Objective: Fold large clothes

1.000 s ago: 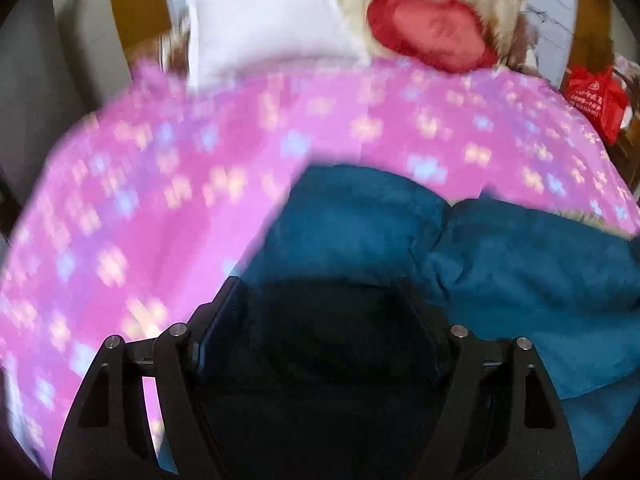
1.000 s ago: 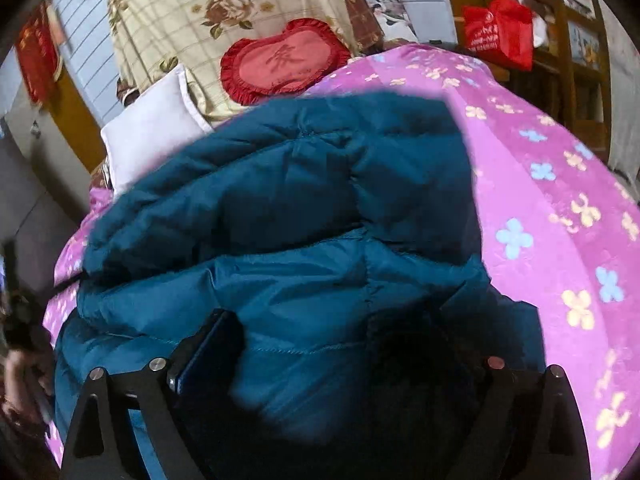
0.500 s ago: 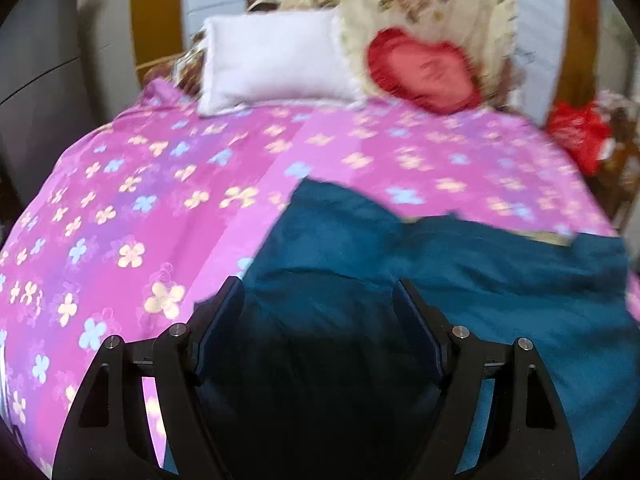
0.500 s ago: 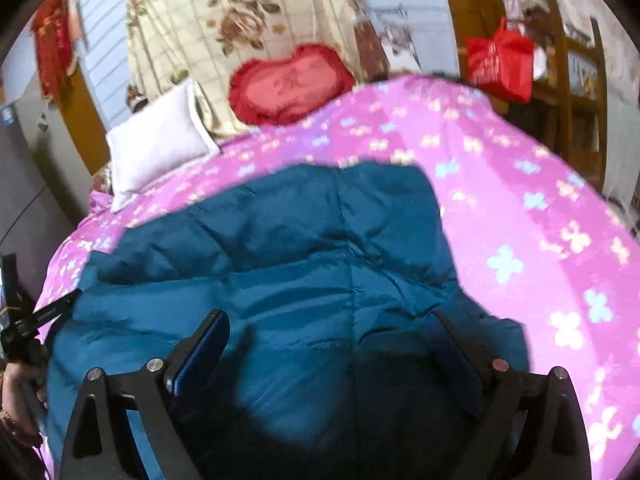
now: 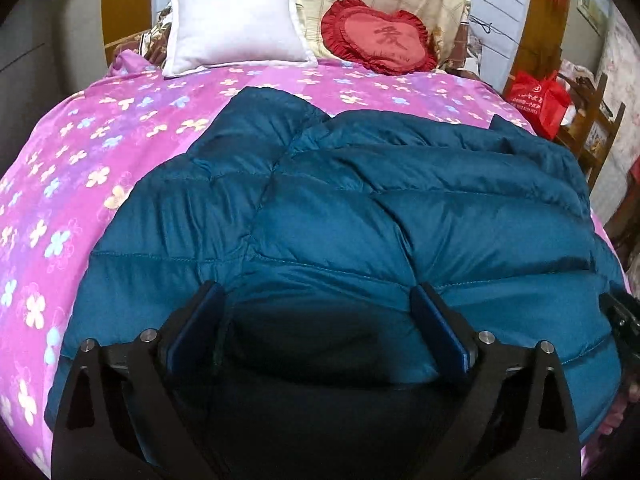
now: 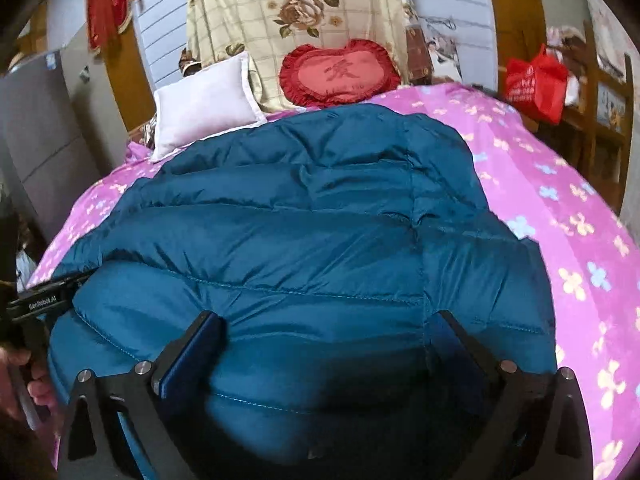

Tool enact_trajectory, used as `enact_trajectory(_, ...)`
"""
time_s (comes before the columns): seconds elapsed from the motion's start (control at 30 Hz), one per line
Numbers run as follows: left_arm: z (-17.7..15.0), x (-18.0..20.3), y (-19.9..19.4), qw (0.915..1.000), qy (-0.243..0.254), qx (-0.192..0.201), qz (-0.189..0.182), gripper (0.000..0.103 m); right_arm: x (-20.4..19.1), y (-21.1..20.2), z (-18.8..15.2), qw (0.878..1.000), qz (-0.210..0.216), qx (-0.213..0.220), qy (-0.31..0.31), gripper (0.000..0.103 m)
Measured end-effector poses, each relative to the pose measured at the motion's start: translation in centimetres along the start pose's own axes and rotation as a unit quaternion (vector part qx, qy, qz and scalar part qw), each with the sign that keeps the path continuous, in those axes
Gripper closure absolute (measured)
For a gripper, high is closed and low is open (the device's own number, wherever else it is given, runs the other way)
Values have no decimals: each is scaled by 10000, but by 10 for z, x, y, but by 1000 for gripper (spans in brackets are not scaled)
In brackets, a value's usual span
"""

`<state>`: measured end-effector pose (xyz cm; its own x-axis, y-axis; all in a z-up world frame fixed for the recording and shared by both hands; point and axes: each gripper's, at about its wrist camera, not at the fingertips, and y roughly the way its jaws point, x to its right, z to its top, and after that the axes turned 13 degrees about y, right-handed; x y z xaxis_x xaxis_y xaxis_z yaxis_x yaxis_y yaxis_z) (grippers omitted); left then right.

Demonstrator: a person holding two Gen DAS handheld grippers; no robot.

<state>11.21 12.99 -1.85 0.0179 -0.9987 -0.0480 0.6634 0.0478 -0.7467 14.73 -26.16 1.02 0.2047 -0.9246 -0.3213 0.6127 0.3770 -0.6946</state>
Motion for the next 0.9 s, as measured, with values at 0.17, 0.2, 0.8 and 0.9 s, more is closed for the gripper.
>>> enact_trajectory(0.17, -4, -3, 0, 9999, -84, 81, -73, 6, -2, 2, -2, 9999, -12, -114, -124, 0)
enact_trajectory(0.2, -4, -3, 0, 9999, -86, 82, -63, 6, -2, 2, -3, 9998, -20, -106, -160, 0)
enact_trajectory(0.8, 6, -127, 3, 9954, -681, -567, -363, 7, -8, -1, -9, 9996, -116, 30, -272, 0)
enact_trajectory(0.9, 13, -129, 28, 9939, -529, -771, -587, 6, -8, -1, -10, 9995, -117, 44, -283, 0)
